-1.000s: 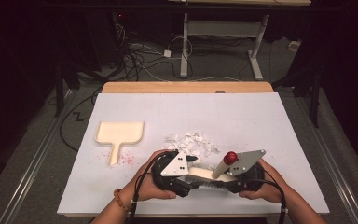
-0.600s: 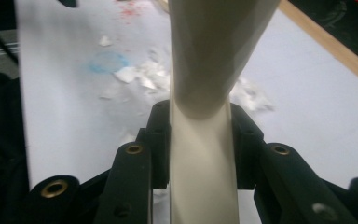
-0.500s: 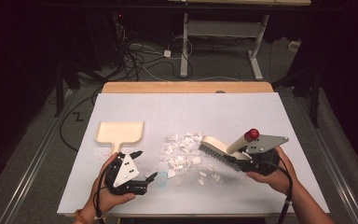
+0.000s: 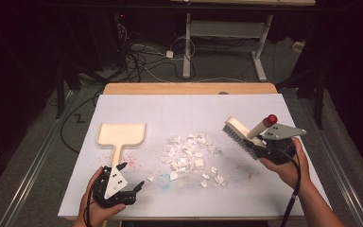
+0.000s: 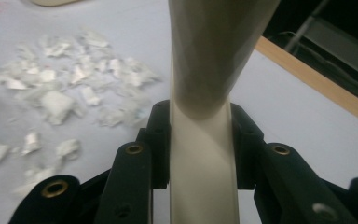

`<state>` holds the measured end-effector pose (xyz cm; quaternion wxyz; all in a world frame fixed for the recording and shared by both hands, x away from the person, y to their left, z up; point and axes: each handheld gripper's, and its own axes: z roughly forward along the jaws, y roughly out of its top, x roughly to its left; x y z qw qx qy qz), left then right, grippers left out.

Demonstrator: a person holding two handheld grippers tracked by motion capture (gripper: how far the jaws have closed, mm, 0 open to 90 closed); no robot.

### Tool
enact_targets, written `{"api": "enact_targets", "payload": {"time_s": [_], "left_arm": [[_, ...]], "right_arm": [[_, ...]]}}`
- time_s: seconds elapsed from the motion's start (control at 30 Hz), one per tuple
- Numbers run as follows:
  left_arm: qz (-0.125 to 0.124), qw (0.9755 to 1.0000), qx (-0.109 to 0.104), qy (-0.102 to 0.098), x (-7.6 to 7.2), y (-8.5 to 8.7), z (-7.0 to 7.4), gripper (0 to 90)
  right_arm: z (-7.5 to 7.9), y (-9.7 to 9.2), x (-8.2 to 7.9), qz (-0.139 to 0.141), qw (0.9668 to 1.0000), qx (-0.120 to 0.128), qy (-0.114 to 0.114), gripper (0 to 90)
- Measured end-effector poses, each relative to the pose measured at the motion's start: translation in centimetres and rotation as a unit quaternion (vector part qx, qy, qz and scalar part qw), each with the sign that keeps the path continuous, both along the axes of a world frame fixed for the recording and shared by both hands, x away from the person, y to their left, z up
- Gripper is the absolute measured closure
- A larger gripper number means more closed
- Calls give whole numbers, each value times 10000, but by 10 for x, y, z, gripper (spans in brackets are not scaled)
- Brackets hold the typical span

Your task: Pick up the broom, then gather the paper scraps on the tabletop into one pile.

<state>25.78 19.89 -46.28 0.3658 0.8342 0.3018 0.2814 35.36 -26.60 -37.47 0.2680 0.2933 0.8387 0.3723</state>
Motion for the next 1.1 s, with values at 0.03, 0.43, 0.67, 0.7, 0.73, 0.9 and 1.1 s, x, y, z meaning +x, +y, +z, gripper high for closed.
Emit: {"api": "enact_targets", "payload": {"time_s": [0.03,0.43,0.67,0.7,0.73,0.9,1.1], "left_arm": [[-19,10000,14,10,0,0,0,180],[74,9999,-34,76,0,9,-3,180],[141,9998,-47,112,3,14,-3,179],[150,9998,-13,113,3,14,-4,179],[154,9998,37,121,3,13,-4,179],[120,9997,98,179,1,12,-7,179],[99,9997,107,220,-1,12,-7,179]], "right_arm": [[-1,-2,2,-114,9999,-5,-42,678],[-15,-6,34,-659,9977,-133,53,678],[-39,31,66,-696,9955,-640,-53,678],[-41,36,69,-725,9947,-711,-141,678],[-41,36,69,-725,9947,-711,-141,678],[-50,69,79,-594,9945,-846,-191,678],[-55,100,72,-85,9939,-1075,-248,678]]}}
